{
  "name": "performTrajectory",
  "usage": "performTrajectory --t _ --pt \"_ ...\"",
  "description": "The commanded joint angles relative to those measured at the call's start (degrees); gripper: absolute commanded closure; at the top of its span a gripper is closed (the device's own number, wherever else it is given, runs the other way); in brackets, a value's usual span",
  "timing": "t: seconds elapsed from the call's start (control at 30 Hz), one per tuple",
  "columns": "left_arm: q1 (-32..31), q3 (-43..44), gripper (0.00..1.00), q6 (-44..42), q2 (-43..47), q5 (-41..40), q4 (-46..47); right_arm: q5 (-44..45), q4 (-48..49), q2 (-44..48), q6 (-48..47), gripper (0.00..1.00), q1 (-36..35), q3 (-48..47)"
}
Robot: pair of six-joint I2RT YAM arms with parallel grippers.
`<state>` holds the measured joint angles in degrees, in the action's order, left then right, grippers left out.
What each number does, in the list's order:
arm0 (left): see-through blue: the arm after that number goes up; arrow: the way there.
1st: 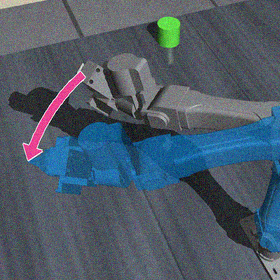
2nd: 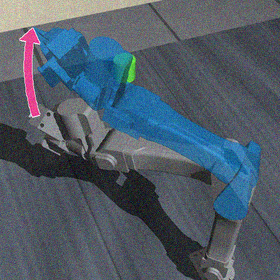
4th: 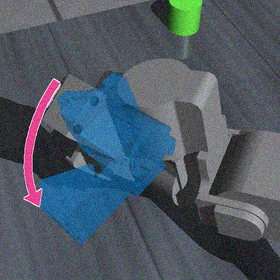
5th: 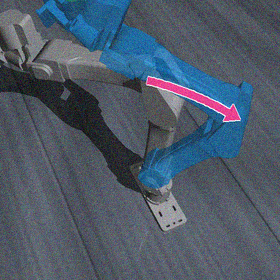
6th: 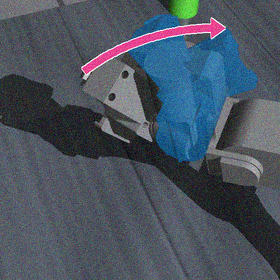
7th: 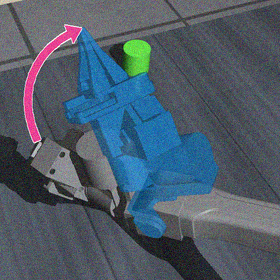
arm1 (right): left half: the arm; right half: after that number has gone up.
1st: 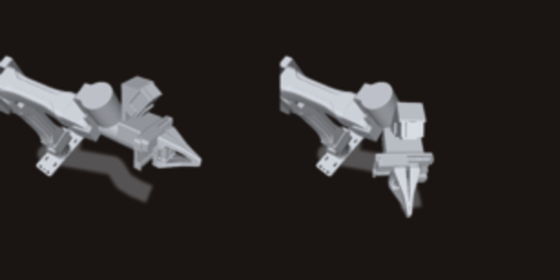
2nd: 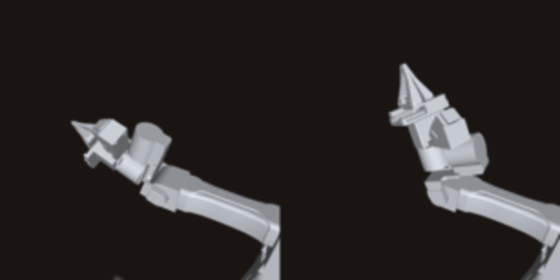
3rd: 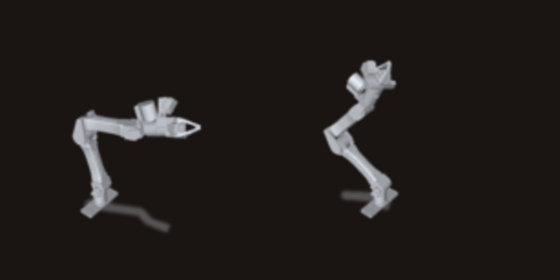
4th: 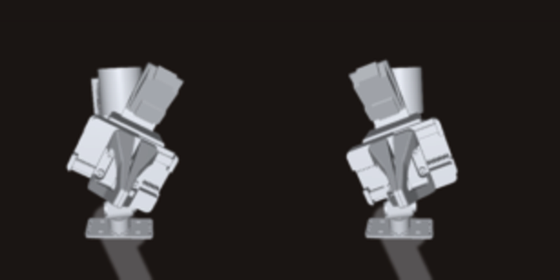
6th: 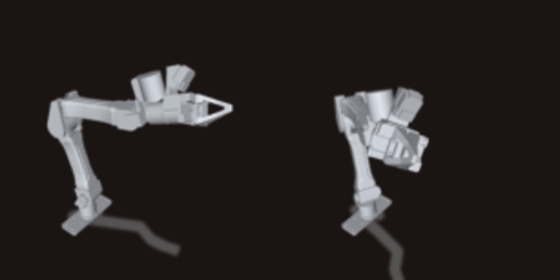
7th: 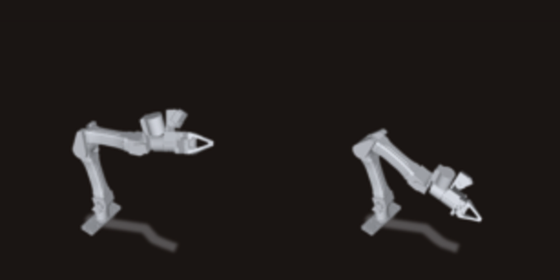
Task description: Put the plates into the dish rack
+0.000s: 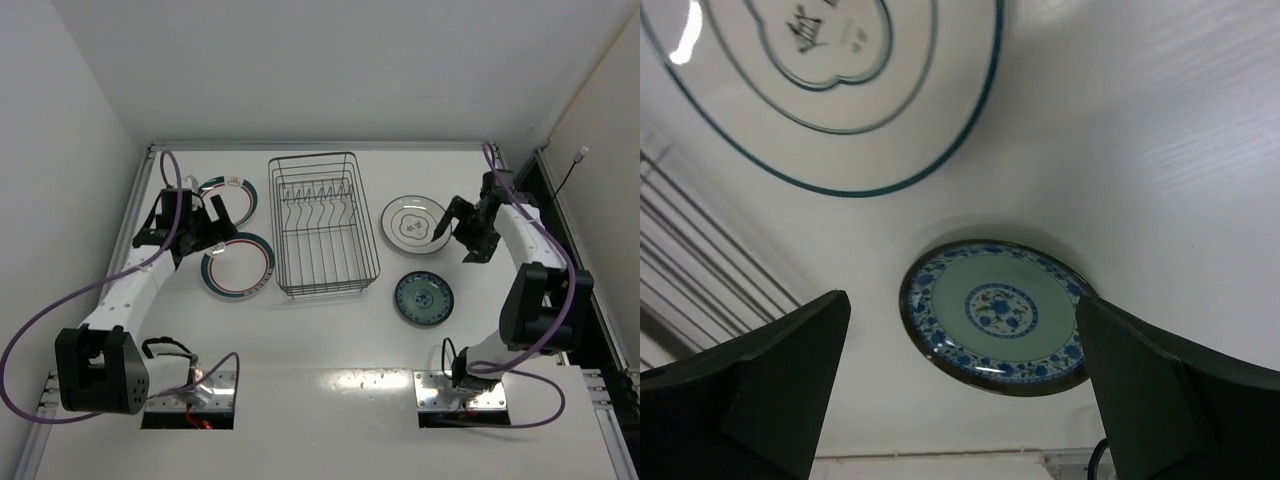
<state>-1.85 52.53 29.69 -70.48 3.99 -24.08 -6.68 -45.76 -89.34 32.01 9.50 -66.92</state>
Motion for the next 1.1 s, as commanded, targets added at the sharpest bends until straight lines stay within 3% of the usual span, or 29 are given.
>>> performTrajectory --t 0.0,0.33,0.6,0.7,0.83,0.87,1.0,1.03,1.07 --pt "-0.09 -2.6 0.07 -2.71 4.29 -4.68 0.61 -0.53 1.19 2.06 1.65 0.07 0.96 5.1" --pt "-0.09 -8.59 0.07 -4.47 7.72 -5.22 1.14 0.61 1.72 4.44 1.13 0.07 7.28 18.04" --pt "-0.09 -8.59 0.06 -4.47 8.25 -5.22 1.66 -5.43 4.44 -0.04 -0.45 0.08 11.6 23.49" --pt "-0.09 -8.59 0.06 -4.47 8.25 -5.74 1.66 -9.3 6.37 -1.35 -0.46 0.14 11.6 25.86" --pt "-0.09 -8.59 0.06 -4.47 8.25 -5.75 1.14 -14.14 10.07 -3.29 -0.46 0.38 11.07 28.85" --pt "-0.09 -8.59 0.06 -4.99 7.73 -5.75 1.14 -15.54 11.38 -3.3 -0.46 0.49 11.07 29.38" --pt "-0.09 -8.59 0.06 -5.0 7.72 -5.75 0.61 -16.26 11.92 -3.82 -1.77 0.78 11.07 29.91" --pt "-0.09 -8.59 0.06 -5.0 7.72 -5.75 0.61 -16.26 10.96 -3.82 -1.78 0.96 11.07 29.39" --pt "-0.09 -8.59 0.06 -5.0 7.72 -5.75 0.61 -16.26 10.34 -3.82 -2.47 1.0 11.07 29.39"
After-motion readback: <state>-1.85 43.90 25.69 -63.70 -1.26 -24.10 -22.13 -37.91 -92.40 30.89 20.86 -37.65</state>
